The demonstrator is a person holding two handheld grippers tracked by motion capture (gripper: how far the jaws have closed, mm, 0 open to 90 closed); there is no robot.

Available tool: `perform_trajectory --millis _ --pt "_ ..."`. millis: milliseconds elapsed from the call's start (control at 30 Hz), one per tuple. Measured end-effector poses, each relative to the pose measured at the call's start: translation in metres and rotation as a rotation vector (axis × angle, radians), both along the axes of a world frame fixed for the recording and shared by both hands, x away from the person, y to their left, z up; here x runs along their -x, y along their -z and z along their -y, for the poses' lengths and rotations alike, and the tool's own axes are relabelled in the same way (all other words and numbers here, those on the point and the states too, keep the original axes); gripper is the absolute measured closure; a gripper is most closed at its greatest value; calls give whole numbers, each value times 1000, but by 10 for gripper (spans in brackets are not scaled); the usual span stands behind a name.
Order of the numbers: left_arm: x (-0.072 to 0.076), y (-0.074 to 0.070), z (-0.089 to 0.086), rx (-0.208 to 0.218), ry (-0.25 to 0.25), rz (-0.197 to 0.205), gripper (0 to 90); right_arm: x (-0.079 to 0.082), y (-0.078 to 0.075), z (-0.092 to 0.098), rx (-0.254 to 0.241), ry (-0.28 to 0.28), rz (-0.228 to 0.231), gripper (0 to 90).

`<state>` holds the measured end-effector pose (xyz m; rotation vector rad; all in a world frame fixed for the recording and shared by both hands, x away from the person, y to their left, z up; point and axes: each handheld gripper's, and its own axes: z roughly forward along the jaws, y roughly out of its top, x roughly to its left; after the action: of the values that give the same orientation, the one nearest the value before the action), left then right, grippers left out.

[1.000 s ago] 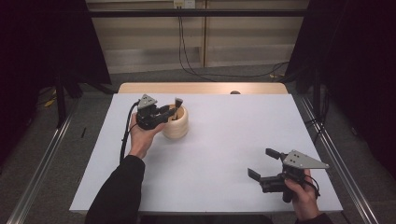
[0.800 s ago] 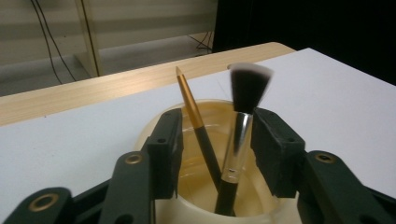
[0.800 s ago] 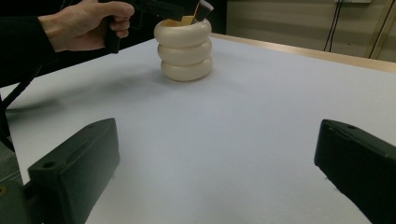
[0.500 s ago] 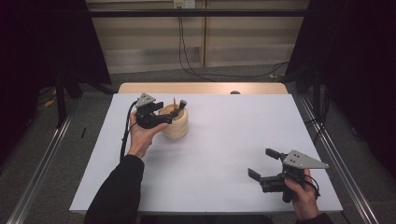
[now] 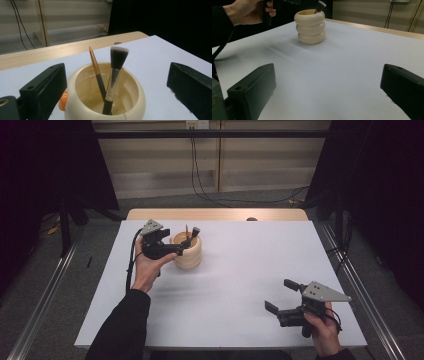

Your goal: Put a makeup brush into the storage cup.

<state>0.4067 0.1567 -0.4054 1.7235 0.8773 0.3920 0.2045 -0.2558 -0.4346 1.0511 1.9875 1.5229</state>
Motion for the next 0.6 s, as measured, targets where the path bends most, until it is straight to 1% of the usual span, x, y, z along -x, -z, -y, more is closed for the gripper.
perform_trajectory --millis 33,67,100,267,300,333,367,400,500,533,567,600 --pt "2 -2 1 -2 -10 2 24 0 0 0 0 1 0 0" --pt "4 -4 -1 -9 5 16 24 0 0 0 0 2 1 0" --pt "5 -5 -1 -12 6 21 24 0 0 0 0 5 -3 0" --pt "15 -7 -4 -35 14 32 27 1 0 2 6 13 1 0" --pt "16 -8 -5 -46 19 34 26 1 0 1 7 19 5 0" --pt "18 -7 -5 -29 12 29 23 1 0 1 6 23 4 0" --pt "20 -7 -6 -40 3 24 23 1 0 1 7 23 5 0" --pt "22 -7 -6 -31 -5 32 23 1 0 1 8 24 6 0" --pt "29 -7 -8 -48 -22 48 23 1 -1 2 6 28 6 0" --pt "30 -7 -9 -29 -21 35 26 1 0 2 6 30 7 0" --pt "30 -8 -11 -14 -7 21 28 1 0 2 5 29 7 0" --pt "31 -9 -12 -11 -8 23 27 2 -1 3 4 33 8 0"
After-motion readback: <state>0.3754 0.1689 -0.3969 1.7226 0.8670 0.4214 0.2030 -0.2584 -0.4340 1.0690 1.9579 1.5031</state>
